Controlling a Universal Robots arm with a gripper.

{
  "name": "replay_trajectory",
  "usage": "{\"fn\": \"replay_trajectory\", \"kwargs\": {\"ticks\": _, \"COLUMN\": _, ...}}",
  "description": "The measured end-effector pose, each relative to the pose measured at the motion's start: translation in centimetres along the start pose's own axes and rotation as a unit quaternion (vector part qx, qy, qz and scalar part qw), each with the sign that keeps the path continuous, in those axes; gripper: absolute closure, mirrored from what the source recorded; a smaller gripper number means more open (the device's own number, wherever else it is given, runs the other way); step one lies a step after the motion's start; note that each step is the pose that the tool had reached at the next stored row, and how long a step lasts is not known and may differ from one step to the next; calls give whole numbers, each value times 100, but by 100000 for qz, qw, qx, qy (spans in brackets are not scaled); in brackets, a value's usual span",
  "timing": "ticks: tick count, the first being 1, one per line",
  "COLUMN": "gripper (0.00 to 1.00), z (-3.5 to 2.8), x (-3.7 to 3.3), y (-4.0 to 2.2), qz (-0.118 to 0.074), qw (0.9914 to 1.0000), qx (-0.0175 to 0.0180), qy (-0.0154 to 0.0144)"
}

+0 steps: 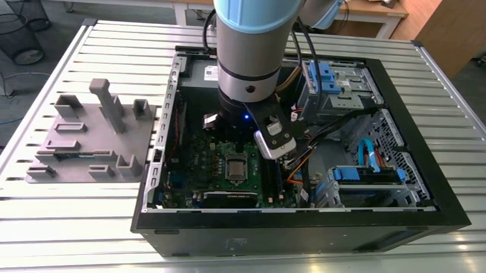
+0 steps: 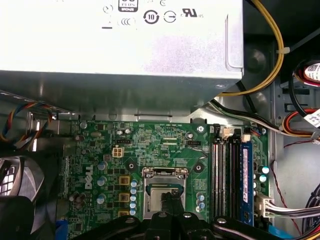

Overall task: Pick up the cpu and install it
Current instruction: 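Install the first cpu locking lever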

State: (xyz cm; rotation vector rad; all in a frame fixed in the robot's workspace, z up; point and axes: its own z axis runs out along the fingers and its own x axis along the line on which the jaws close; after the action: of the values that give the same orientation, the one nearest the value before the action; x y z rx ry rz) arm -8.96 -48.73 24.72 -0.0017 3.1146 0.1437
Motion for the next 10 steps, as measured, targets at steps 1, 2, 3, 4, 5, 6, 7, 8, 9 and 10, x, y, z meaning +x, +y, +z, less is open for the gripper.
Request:
{"fn": "replay_trajectory", "kwargs": {"ticks": 1, "gripper": 89, "z": 3, "x": 6, "y": 0, "qz": 12, "qw": 100000, "qx": -8, "qy": -7}}
{"fn": "replay_trajectory", "kwargs": {"ticks": 2, "gripper": 89, "z": 6, "x": 14, "y": 0, "qz": 12, "qw": 100000, "qx": -15, "qy": -15}}
{"fn": "replay_trajectory", "kwargs": {"ticks": 3, "gripper": 89, "z": 7, "x": 21, "y": 0, "qz": 7, "qw": 100000, "qx": -11, "qy": -16}}
{"fn": "replay_trajectory", "kwargs": {"ticks": 4, "gripper": 89, "z": 9, "x": 27, "y": 0, "qz": 8, "qw": 100000, "qx": -12, "qy": -19}}
{"fn": "replay_trajectory", "kwargs": {"ticks": 5, "gripper": 89, "z": 9, "x": 28, "y": 0, "qz": 8, "qw": 100000, "qx": -6, "qy": -18}}
{"fn": "replay_trajectory", "kwargs": {"ticks": 6, "gripper": 89, "z": 9, "x": 28, "y": 0, "qz": 0, "qw": 100000, "qx": -3, "qy": -16}}
{"fn": "replay_trajectory", "kwargs": {"ticks": 7, "gripper": 89, "z": 10, "x": 29, "y": -1, "qz": -2, "qw": 100000, "qx": 11, "qy": -10}}
{"fn": "replay_trajectory", "kwargs": {"ticks": 8, "gripper": 89, "z": 11, "x": 29, "y": -2, "qz": 2, "qw": 100000, "qx": 32, "qy": -11}}
{"fn": "replay_trajectory", "kwargs": {"ticks": 9, "gripper": 89, "z": 12, "x": 30, "y": -7, "qz": 6, "qw": 100000, "qx": 36, "qy": -21}}
{"fn": "replay_trajectory", "kwargs": {"ticks": 10, "gripper": 89, "z": 13, "x": 30, "y": -12, "qz": 8, "qw": 100000, "qx": 55, "qy": -20}}
